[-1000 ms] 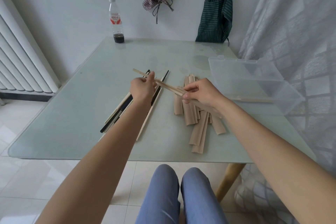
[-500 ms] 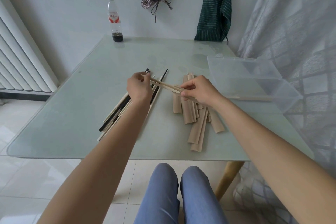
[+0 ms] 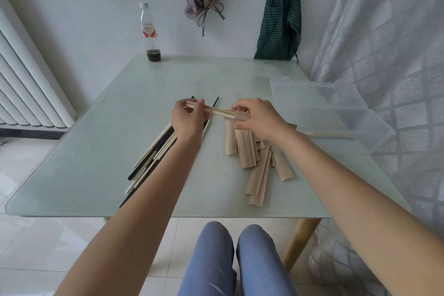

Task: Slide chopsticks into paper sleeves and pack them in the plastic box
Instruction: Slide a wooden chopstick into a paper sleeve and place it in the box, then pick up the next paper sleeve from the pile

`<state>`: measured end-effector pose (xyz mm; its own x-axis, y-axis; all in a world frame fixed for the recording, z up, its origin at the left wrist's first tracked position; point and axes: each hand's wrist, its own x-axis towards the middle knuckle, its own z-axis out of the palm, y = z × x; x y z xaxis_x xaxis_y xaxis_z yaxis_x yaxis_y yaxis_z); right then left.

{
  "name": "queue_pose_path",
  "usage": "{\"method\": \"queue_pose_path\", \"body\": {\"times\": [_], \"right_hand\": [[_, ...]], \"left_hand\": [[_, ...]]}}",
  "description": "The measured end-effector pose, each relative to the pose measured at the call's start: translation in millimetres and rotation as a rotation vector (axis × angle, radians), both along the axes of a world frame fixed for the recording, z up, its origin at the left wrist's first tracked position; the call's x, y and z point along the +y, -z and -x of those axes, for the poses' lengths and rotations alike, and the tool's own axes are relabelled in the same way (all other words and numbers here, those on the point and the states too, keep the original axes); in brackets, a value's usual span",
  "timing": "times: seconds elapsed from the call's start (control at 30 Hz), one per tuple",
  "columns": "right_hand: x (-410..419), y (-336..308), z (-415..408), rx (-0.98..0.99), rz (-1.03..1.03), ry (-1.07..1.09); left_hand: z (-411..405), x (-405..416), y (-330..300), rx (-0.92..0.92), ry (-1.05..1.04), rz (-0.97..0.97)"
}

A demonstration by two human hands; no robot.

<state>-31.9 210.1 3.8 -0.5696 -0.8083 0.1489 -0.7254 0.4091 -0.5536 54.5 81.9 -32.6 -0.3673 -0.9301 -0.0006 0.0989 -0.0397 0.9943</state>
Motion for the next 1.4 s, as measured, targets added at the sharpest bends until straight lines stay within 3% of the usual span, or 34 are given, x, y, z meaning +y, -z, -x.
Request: {"method": "queue_pose_path", "body": {"times": [0.13,0.33,0.4,0.63,0.83,1.07,1.27,1.4], "right_hand": [[17.1,-11.7,12.9,0.147,0.046,0.067],[60.7,-11.6,59.6,0.291,-0.018,0.141],[77.3,-10.6,76.9,0.295,-0.067,0.153],[117.9,-6.8,130.1,0.182,-0.292,0.196],[123.4,7.7,160.3,0.142,-0.442,0.224],[113.7,16.1,156.5,0.091,-0.350,0.199],[101.2,8.8,108.6,0.110,-0.071,0.114],[76.8,6.5,68.7,0.122,0.122,0.057]], "left_hand": [[11.3,17.1,-12.3,0.136,0.076,-0.102],[47.6,58.3,-27.1,0.128,0.297,-0.101],[65.2,69.8,-26.6,0.023,0.358,-0.036],[111.8,100.8,-17.7,-0.571,0.496,0.568],[127.3,107.2,-6.0,-0.692,0.481,0.685],[130.1,107.0,0.0,-0.731,0.480,0.743],[102.1,91.5,-2.8,-0.599,0.421,0.654],[69.3,66.5,6.2,-0.765,0.377,0.674]]}}
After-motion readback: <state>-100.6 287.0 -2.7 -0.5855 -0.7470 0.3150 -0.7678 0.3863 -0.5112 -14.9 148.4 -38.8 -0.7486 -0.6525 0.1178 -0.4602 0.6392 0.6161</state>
